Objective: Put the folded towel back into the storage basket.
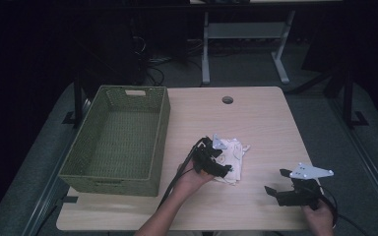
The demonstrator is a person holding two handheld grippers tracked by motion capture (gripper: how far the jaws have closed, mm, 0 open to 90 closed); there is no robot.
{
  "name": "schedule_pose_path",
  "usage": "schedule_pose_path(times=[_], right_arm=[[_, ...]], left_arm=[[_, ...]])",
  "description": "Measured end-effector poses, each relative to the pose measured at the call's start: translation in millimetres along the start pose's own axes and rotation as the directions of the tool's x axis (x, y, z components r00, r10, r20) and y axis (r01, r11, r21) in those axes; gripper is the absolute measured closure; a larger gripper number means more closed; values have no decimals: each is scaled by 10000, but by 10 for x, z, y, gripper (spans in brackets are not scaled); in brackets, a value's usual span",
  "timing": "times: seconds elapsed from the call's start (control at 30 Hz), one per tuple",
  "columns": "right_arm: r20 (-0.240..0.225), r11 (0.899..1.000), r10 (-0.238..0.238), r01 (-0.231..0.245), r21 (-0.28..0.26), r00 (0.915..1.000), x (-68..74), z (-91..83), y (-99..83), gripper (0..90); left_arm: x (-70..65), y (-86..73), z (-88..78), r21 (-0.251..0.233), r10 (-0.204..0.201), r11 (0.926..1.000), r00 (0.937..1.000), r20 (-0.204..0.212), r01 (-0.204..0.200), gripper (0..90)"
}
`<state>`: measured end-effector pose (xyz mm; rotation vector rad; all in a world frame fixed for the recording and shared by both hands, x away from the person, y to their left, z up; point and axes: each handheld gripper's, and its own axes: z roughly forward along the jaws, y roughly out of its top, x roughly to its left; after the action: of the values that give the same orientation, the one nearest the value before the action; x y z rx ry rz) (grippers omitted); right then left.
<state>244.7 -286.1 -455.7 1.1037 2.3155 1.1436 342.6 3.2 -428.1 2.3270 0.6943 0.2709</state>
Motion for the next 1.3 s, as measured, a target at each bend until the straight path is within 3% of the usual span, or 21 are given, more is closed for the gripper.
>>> schedule_pose_path(times=[0.23, 0.33, 0.5, 0.7, 0.9, 1.3], right_arm=[[2, 10000, -28, 28, -41, 10000, -1, -4, 2, 137], [-6, 10000, -47, 47, -63, 10000, -2, -6, 2, 137], [-40, 10000, -44, 44, -78, 10000, -1, -13, 3, 137], [-19, 9999, -120, 120, -108, 9999, 11, -20, 6, 137], [-66, 9998, -179, 179, -44, 9998, 21, -9, 11, 137], [1, 9999, -159, 159, -43, 9999, 40, -6, 4, 137]], left_arm=[[125, 103, 186, 591, -292, 9978, 9995, -136, 300, 284], [156, 98, 244, 698, -418, 9966, 9984, -374, 444, 271], [209, 54, 385, 1698, -514, 9837, 9976, -455, 584, 287], [201, 36, 395, 1641, -618, 9840, 9968, -506, 693, 288], [186, 23, 380, 1529, -675, 9853, 9956, -651, 768, 344], [190, 26, 361, 1390, -852, 9856, 9926, -864, 967, 530]])
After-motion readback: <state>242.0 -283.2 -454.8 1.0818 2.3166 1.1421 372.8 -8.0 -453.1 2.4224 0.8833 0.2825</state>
